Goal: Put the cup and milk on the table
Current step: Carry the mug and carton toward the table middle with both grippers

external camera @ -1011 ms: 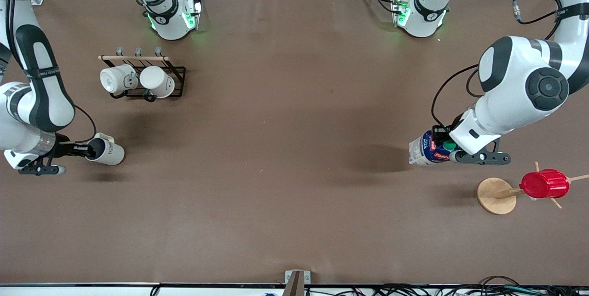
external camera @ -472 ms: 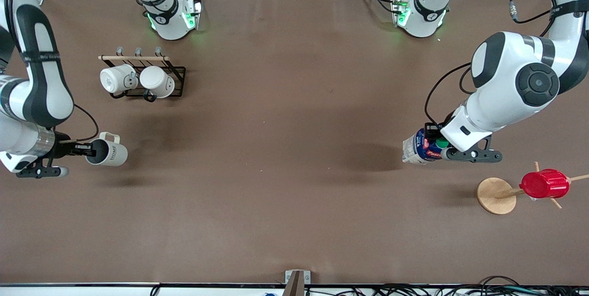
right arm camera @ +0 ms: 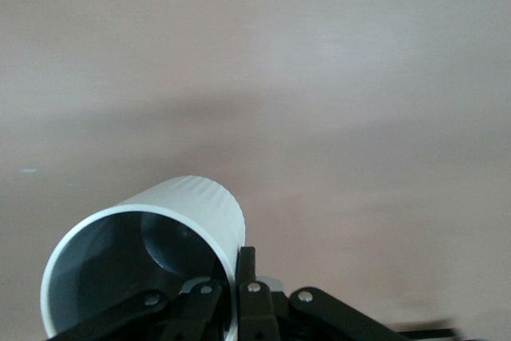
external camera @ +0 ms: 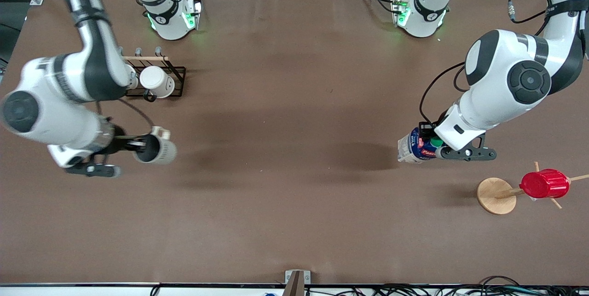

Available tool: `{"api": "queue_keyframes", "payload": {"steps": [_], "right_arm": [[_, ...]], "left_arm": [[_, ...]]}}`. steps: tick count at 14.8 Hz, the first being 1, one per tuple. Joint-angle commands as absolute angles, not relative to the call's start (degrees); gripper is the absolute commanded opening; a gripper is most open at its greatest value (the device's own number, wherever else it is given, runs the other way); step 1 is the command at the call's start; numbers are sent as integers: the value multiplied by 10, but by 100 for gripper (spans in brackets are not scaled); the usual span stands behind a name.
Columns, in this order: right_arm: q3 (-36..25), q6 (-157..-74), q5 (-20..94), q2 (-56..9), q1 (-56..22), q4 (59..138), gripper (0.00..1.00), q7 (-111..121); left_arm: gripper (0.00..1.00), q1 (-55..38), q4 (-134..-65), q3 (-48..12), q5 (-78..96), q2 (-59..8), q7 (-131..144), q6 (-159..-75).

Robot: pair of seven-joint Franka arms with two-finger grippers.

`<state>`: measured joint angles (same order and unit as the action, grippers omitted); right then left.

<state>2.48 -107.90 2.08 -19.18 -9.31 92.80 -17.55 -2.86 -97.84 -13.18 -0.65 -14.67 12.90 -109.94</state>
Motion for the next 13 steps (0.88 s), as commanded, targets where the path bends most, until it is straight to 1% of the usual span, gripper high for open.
{"api": "queue_keyframes", "payload": {"steps": [1,3,5,9,13], "right_arm": [[16,-1076,46,-225,-155,882,0,-227],[15,-1091,68,-254,-202,865,0,-246],[14,-1162,69,-285,-243,863,0,-306],[12,-1263,63,-349,-318,865,1,-358],[11,-1289,59,-377,-341,867,5,-373]], "left_arm": [[0,-35,-954,-134,-8,-134,146,-1076],[0,-44,-954,-134,-8,-133,159,-1076],[0,-53,-953,-134,-8,-133,176,-1069],[0,-69,-948,-136,-8,-133,215,-1064],[0,-82,-939,-148,-3,-136,276,-1064]]}}
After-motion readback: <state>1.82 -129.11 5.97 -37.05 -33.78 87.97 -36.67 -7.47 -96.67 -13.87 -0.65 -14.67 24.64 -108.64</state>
